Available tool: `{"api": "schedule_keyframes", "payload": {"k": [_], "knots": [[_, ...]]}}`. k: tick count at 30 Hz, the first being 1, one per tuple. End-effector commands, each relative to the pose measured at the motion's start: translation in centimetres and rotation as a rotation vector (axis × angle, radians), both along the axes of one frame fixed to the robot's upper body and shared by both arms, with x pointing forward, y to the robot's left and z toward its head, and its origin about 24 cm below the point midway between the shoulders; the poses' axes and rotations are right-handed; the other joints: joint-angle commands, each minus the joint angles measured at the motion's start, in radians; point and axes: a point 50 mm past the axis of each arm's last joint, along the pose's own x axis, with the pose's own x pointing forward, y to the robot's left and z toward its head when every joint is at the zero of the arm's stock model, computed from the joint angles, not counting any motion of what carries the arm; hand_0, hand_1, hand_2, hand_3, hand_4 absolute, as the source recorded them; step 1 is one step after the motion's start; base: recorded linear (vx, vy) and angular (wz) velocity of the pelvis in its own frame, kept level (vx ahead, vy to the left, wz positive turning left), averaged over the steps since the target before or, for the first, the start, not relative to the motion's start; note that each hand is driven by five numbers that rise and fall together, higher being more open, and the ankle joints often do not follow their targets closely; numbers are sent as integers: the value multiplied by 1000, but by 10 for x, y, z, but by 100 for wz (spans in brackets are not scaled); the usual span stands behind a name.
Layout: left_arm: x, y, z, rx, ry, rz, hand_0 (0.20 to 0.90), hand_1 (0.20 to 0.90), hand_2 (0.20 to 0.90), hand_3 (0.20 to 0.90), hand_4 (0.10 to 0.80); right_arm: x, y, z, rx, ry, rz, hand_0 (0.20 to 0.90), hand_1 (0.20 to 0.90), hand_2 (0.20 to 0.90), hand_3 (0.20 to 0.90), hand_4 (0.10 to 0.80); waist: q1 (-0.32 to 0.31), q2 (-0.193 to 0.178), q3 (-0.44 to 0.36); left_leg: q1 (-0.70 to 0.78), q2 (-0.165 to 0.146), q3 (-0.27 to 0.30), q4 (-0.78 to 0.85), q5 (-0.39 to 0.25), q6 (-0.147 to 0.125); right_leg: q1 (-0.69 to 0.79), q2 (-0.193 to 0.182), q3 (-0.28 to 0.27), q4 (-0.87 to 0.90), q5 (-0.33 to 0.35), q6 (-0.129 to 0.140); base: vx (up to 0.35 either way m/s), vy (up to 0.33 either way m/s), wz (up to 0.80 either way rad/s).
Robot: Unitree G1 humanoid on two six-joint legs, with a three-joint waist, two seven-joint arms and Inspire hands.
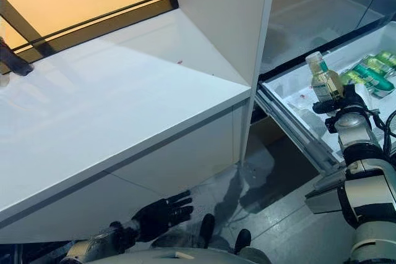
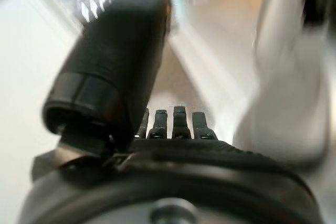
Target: Put drinks into fridge and close the fridge
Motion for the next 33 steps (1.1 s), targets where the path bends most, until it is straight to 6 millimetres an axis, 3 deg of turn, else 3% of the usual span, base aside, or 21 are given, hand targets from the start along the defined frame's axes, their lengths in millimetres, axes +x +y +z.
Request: {"api": "schedule_keyframes", "payload": {"k": [1,7,16,17,18,24,28,33], "knots": [[10,3,0,183,-112,-129,900,900,900,900,800,21,1,115,-206,-250,75,300,300,300,200,100,13,-64,-22,-56,26,61,114,-100,-35,-64,-33,39,113,-30,10,-177,-118,-3],[9,33,-20,452,11,-81,900,900,900,900,800,32,12,105,-203,-48,136,300,300,300,200,100,-16,-60,50,-109,32,65,138,-100,-30,-137,-28,66,158,-42,-2,-55,-75,-3],[14,51,-15,462,24,101,900,900,900,900,800,29,8,107,-341,132,141,300,300,300,200,100,-16,-61,96,-159,24,64,179,-110,-27,-177,-28,75,173,-43,-10,-5,-45,-10],[13,52,-15,457,21,109,900,900,900,900,800,29,7,108,-358,151,144,521,521,521,458,358,-14,-63,98,-162,22,64,184,-112,-26,-177,-28,74,172,-43,-10,3,-48,1],[13,53,-14,452,17,112,900,900,900,900,800,29,7,108,-378,176,143,900,900,900,900,800,-11,-66,101,-164,21,65,186,-113,-25,-176,-27,73,170,-42,-10,5,-46,0],[15,51,-12,454,1,72,900,900,900,900,800,36,24,121,-408,112,201,900,900,900,900,800,-10,-79,105,-165,23,73,189,-112,-25,-170,-21,80,160,-34,-9,0,-9,-3],[17,47,-12,456,-11,48,900,900,900,900,800,42,48,135,-215,-69,301,900,900,900,900,800,-24,-95,100,-157,28,86,184,-114,-25,-163,-16,92,159,-35,-8,-6,5,-13],[18,44,-12,468,-12,21,900,900,900,900,800,41,60,138,100,-253,403,900,900,900,900,800,-46,-111,84,-132,31,105,170,-119,-25,-148,-14,103,156,-36,-7,-3,23,-3]]}}
